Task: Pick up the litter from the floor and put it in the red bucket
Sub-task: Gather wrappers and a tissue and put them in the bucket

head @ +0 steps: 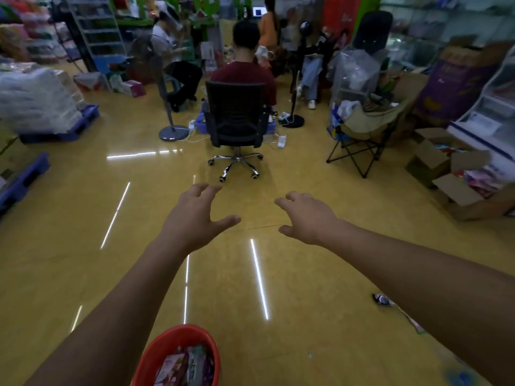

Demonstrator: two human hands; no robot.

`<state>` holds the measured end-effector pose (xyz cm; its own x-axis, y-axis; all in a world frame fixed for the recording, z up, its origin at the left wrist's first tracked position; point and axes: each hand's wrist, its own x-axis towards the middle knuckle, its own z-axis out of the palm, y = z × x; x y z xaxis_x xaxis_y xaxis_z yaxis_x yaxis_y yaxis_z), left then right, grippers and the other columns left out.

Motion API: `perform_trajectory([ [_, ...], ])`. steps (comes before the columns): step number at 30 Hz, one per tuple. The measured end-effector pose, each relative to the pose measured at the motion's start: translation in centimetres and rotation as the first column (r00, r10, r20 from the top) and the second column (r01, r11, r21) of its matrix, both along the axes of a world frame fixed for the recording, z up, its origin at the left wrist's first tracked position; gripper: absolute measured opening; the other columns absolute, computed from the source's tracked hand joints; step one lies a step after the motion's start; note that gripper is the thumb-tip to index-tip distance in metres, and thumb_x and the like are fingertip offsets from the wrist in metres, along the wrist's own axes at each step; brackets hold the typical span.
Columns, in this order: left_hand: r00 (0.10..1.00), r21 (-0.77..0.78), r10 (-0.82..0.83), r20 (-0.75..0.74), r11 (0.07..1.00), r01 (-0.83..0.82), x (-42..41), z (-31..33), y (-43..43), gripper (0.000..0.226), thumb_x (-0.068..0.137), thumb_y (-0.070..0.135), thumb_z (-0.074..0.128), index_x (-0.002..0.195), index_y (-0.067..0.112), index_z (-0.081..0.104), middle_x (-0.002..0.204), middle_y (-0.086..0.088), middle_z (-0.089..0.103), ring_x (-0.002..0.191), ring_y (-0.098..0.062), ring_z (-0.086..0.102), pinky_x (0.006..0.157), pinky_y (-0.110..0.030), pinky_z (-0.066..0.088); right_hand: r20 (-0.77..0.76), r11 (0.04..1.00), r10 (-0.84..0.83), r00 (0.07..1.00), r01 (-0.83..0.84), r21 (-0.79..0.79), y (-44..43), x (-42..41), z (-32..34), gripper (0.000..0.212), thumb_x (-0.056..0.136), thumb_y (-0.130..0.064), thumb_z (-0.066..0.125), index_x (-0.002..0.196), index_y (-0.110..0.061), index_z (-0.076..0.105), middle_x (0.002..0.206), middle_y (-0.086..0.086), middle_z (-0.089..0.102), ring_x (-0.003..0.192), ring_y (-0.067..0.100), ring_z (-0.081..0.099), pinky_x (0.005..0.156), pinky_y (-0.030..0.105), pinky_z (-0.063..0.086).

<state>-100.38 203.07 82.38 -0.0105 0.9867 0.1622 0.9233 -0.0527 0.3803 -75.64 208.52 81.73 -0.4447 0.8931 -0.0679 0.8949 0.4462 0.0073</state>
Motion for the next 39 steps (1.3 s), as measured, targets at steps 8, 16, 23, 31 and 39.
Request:
perform_trajectory([
  [8,0.975,0.000,-0.224,0.009,0.975,0.224,12.6,2.0,2.7,0.087,0.075,0.068,0.065,0.147,0.029,0.035,0.152,-0.001,0.034,0.134,-0.023,0.038,0.102,-0.041,0.043,-0.061,0.977,-0.213,0.975,0.215,0.017,-2.4,12.5,0.8,0.067,0.088,-0.046,0.062,0.145,-0.027,0.034,0.141,0.007,0.041,0.124,0.029,0.045,0.086,0.041,0.051],
  [16,0.911,-0.021,-0.411,0.012,0.911,0.411,28.8,1.7,1.9,0.086,0.075,0.066,0.066,0.146,0.030,0.035,0.150,-0.002,0.034,0.136,-0.023,0.036,0.103,-0.040,0.039,-0.005,0.922,-0.387,0.922,0.387,0.023,-7.6,29.1,1.4,0.066,0.090,-0.046,0.060,0.146,-0.025,0.031,0.142,0.009,0.039,0.125,0.032,0.043,0.091,0.045,0.050],
  [23,0.803,-0.071,-0.596,-0.012,0.802,0.593,42.0,0.9,-0.1,0.086,0.075,0.069,0.062,0.146,0.030,0.035,0.151,-0.001,0.033,0.135,-0.025,0.038,0.104,-0.042,0.040,0.035,0.840,-0.542,0.840,0.542,0.004,-15.3,44.2,0.7,0.068,0.091,-0.046,0.059,0.148,-0.025,0.028,0.147,0.009,0.034,0.128,0.033,0.040,0.093,0.044,0.047],
  [31,0.694,-0.076,-0.720,-0.025,0.693,0.716,56.9,-0.3,-3.8,0.086,0.075,0.069,0.062,0.146,0.029,0.035,0.151,0.000,0.033,0.133,-0.025,0.040,0.101,-0.043,0.044,0.047,0.701,-0.711,0.701,0.713,-0.037,-25.3,58.3,-1.3,0.068,0.090,-0.047,0.059,0.148,-0.025,0.030,0.145,0.008,0.037,0.126,0.032,0.043,0.094,0.045,0.048],
  [39,0.546,-0.099,-0.838,-0.015,0.545,0.833,68.3,-1.4,-7.2,0.085,0.074,0.068,0.064,0.145,0.030,0.037,0.148,0.001,0.035,0.133,-0.023,0.038,0.101,-0.041,0.044,0.038,0.558,-0.828,0.559,0.829,-0.042,-32.9,66.7,-2.4,0.068,0.089,-0.048,0.059,0.147,-0.027,0.030,0.142,0.007,0.039,0.123,0.031,0.045,0.089,0.043,0.050],
])
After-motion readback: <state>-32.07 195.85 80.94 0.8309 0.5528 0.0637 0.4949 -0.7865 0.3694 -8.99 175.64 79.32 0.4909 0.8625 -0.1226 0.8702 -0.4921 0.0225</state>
